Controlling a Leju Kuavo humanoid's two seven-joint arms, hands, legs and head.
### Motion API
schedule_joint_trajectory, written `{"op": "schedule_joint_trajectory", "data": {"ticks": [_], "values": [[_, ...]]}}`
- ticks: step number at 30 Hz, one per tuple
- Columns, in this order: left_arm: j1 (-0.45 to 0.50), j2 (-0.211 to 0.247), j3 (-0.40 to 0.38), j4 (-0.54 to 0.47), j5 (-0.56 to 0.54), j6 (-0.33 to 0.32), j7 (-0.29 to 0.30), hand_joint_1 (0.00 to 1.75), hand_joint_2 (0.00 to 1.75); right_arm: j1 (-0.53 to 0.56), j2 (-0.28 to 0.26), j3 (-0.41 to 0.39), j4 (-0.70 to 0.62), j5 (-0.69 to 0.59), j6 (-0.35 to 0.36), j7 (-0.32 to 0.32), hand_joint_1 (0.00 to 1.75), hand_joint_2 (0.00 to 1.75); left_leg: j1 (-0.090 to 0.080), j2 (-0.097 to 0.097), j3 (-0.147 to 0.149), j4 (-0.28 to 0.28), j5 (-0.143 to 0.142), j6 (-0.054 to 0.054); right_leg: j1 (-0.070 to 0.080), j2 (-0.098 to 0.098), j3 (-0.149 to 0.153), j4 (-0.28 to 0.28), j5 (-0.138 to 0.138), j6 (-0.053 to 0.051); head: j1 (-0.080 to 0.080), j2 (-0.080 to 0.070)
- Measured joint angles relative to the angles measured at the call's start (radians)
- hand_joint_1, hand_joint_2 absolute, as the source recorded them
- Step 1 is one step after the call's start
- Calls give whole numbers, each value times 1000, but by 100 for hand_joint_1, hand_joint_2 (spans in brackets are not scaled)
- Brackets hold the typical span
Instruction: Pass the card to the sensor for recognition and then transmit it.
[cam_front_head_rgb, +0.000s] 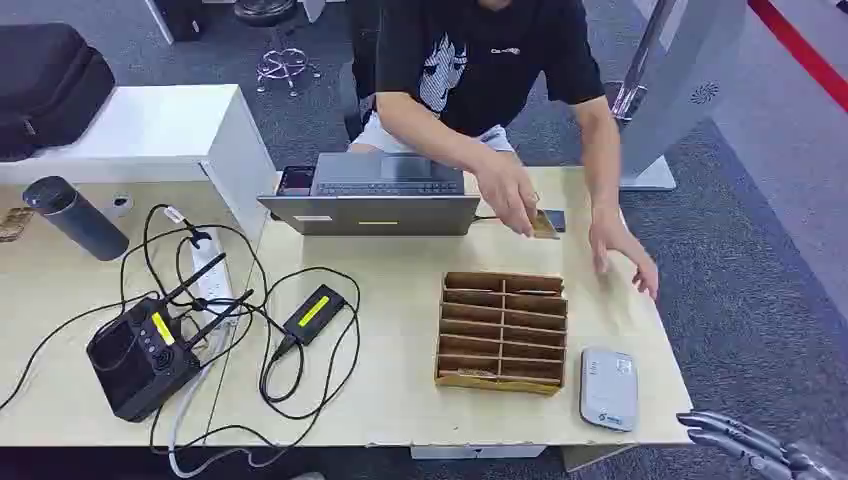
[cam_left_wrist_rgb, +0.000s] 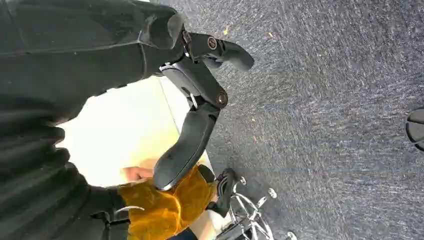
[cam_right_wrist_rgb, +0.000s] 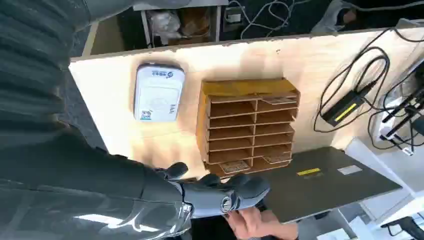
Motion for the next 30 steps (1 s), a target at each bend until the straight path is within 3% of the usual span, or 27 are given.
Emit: {"op": "schedule_joint_trajectory", "data": {"ticks": [8, 11, 15, 17, 20, 26, 30], "values": [[0, -3, 5, 0, -2, 0, 1, 0, 175, -70, 19, 12, 13, 11, -23, 44, 0, 175, 0, 2, 1, 0, 0, 0, 0, 2, 0, 0, 0, 0, 0, 0], [-1, -10, 11, 0, -2, 3, 5, 0, 175, -197, 92, 59, 50, 113, -146, 122, 0, 175, 0, 5, 2, 0, 0, 0, 0, 5, 1, 0, 0, 0, 1, 0], [-2, -18, 19, 0, -16, 8, 7, 0, 175, -344, 170, 194, 87, 227, -383, 193, 0, 175, 0, 7, 3, 0, 0, 0, 0, 8, 1, 0, 1, -1, 0, 0], [-4, -21, 24, 0, -23, 8, 7, 0, 175, -402, 193, 269, 96, 276, -466, 228, 0, 175, 0, 7, 3, 0, 0, -1, 0, 7, 1, 1, 1, -1, 0, 0], [-5, -22, 26, 0, -39, 1, 7, 0, 175, -508, 204, 378, 120, 360, -537, 299, 0, 175, 0, 7, 3, 0, 0, -1, 0, 8, 1, 2, 1, -1, 0, 0], [-9, -21, 27, 0, -74, -14, 6, 0, 175, -743, 211, 592, 232, 520, -584, 404, 0, 175, 0, 6, 3, 0, 1, -1, 0, 7, 2, 2, 1, -1, 0, 0], [-19, -19, 26, 0, -120, -30, -1, 0, 175, -940, 287, 767, 372, 800, -777, 514, 0, 175, 1, 7, 4, -1, 3, -4, 1, 9, 2, 3, 3, -3, 0, 0]]}}
